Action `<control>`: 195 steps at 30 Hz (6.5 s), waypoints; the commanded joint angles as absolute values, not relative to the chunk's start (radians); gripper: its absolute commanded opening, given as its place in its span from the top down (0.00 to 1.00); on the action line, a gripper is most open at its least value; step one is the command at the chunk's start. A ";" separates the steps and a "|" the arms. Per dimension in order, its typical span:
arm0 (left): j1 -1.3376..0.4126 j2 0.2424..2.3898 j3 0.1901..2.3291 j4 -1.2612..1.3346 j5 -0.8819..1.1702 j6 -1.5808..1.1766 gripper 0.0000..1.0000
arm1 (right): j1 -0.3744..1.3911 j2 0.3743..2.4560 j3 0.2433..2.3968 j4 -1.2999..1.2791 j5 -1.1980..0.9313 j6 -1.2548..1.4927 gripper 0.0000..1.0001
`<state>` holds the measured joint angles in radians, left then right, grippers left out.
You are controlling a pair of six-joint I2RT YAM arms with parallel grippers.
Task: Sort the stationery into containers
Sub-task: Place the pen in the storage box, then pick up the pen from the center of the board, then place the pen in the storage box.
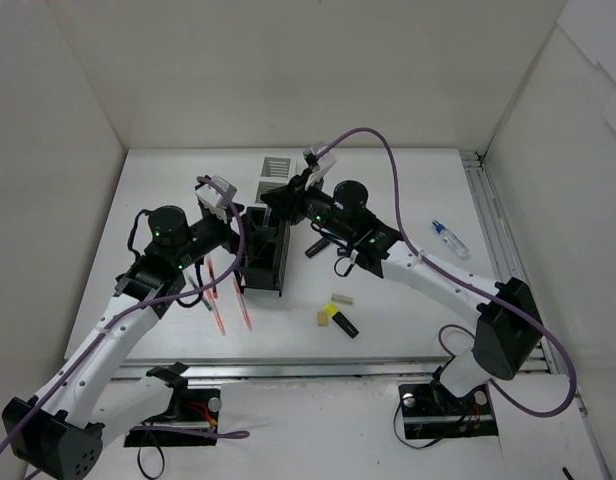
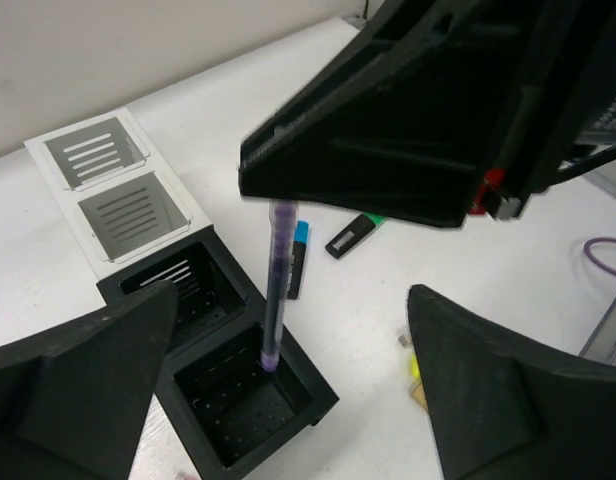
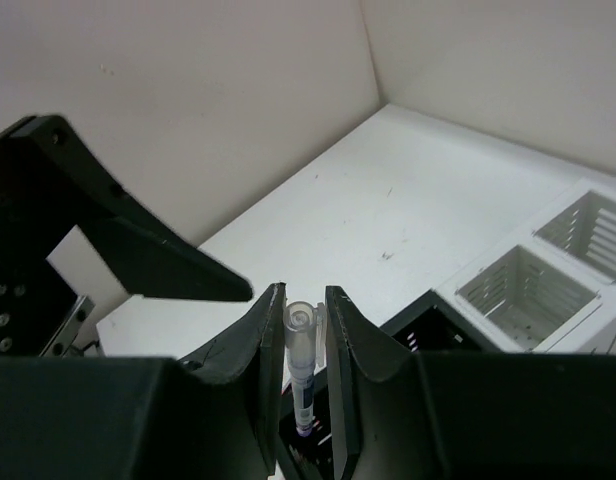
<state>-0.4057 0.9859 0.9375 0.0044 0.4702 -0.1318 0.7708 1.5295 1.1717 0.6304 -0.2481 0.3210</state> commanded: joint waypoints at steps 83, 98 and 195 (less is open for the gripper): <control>0.060 1.471 0.922 -0.416 -0.140 -0.913 0.24 | 0.607 1.066 0.721 0.683 0.307 0.081 0.02; 0.022 1.669 1.017 -0.482 -0.156 -0.977 0.67 | 0.617 0.867 0.719 0.315 0.538 0.072 0.02; -0.376 1.281 1.321 -0.237 -0.313 -0.576 0.01 | 0.565 0.627 0.606 0.318 0.388 -0.045 0.02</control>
